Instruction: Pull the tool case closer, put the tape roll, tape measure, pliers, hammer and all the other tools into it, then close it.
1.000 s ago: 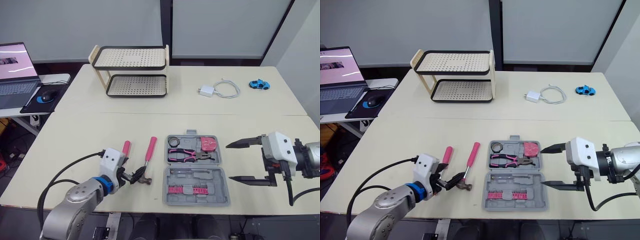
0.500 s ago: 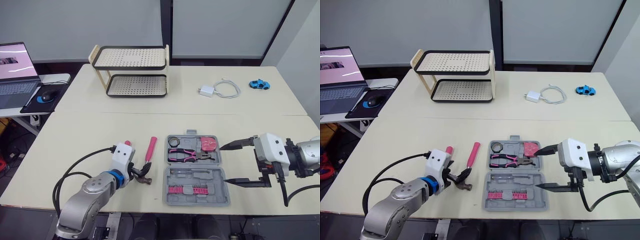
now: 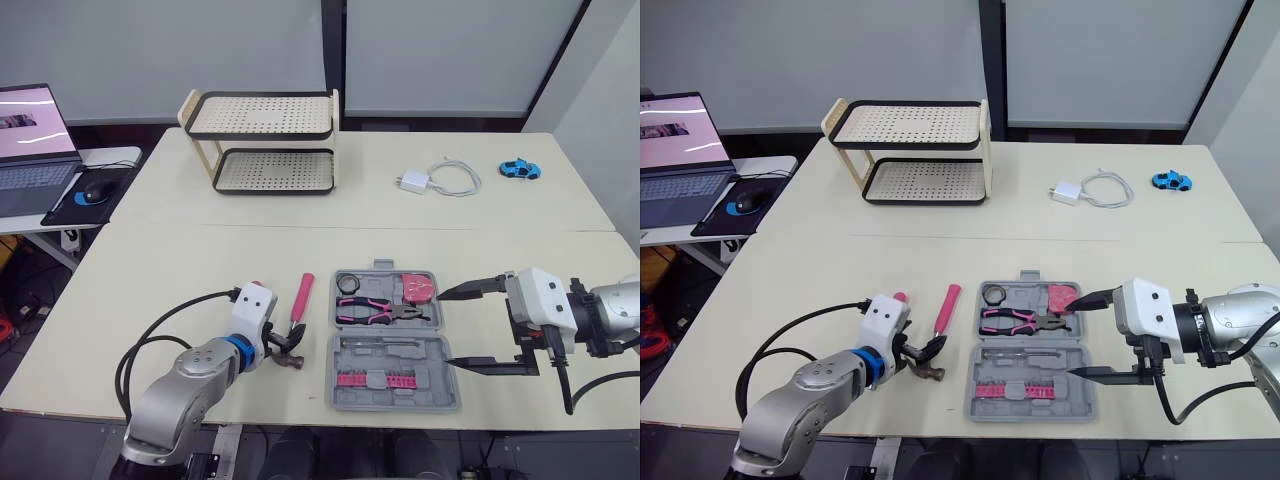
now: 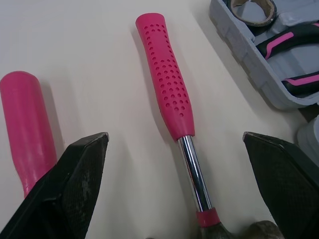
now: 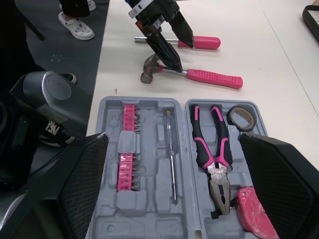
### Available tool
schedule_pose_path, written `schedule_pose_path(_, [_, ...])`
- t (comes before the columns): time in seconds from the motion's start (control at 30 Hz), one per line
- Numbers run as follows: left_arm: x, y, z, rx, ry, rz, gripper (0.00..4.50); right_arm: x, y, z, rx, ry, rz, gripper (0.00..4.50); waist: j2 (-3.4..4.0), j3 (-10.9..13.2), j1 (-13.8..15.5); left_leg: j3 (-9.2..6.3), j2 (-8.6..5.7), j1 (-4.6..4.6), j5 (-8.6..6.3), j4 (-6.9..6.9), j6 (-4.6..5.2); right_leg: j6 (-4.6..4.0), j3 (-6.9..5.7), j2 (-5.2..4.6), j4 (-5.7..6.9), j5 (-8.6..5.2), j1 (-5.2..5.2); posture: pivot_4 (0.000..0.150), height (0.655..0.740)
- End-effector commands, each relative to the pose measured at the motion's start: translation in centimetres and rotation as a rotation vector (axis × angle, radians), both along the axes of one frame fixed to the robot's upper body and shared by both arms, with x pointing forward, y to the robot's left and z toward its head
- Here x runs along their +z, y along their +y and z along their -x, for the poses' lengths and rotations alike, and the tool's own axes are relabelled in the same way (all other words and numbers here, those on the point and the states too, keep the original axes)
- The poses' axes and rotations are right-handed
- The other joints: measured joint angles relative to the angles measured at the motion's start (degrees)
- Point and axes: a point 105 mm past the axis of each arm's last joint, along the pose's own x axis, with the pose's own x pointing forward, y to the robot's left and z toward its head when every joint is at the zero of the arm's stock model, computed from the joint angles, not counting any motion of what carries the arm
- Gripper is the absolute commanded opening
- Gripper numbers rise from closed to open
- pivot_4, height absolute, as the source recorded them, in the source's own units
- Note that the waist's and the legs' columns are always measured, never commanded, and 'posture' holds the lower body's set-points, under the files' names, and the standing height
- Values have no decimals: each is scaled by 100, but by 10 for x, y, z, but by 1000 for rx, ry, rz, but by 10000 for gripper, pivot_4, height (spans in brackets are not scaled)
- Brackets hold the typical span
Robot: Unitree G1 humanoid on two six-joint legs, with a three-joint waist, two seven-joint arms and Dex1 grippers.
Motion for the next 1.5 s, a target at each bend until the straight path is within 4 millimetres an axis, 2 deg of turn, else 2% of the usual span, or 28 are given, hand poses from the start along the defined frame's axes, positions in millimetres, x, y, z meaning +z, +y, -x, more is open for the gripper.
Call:
schedule_pose_path(0.03, [3,-3,-5,6,-13,-12,45000,3,3,3,19,-14,-4,44562,0,0,-1,1,0,-1,0,0,0,0,1,0,0,0,-1,1500,7400])
schedule_pose_path(0.17, [3,-5,-5,-6,-14,-11,45000,3,3,4,19,-15,-4,44562,0,0,-4,1,0,0,1,0,-1,0,1,0,0,0,-1,1500,7400])
schedule_pose_path(0.33, [10,7,-5,-38,-34,-17,45000,3,4,3,11,-24,-10,44562,0,0,-5,0,1,0,1,0,-1,0,1,0,0,0,-2,1500,7400])
schedule_pose_path(0.47, [18,10,-1,-151,-60,-21,45000,2,6,3,4,-33,-18,44562,0,0,-6,1,0,-1,1,0,-1,0,2,-1,-1,0,-2,1500,7400])
schedule_pose_path(0.8, [44,29,-4,-771,-250,-323,45000,-3,9,-2,-82,-45,-16,44562,2,1,-5,0,0,-3,1,-3,-1,-1,0,-2,-6,0,-4,1500,7400])
schedule_pose_path(0.97, [53,29,-10,-1085,-349,-492,45000,-7,8,0,-97,-24,12,44562,1,2,-9,-2,-1,-6,0,-4,0,-1,-2,-3,-8,0,-5,1500,7400])
schedule_pose_path(1.2, [52,30,-24,-1597,-518,-886,45000,-9,12,-1,-160,29,40,44562,0,3,-12,-4,-2,-13,1,-1,-1,0,-10,-1,-7,1,-10,1500,7400])
schedule_pose_path(1.33, [53,22,-35,-1790,-601,-1016,45000,-8,15,1,-164,50,48,44562,-3,4,-24,-3,-4,-14,0,0,0,1,-11,0,-5,1,-9,1500,7400])
schedule_pose_path(1.5, [51,6,-42,-1978,-659,-1091,45000,-9,18,5,-168,80,49,44562,-34,23,-38,3,-9,-19,1,5,1,3,-21,3,0,1,-9,1500,7400])
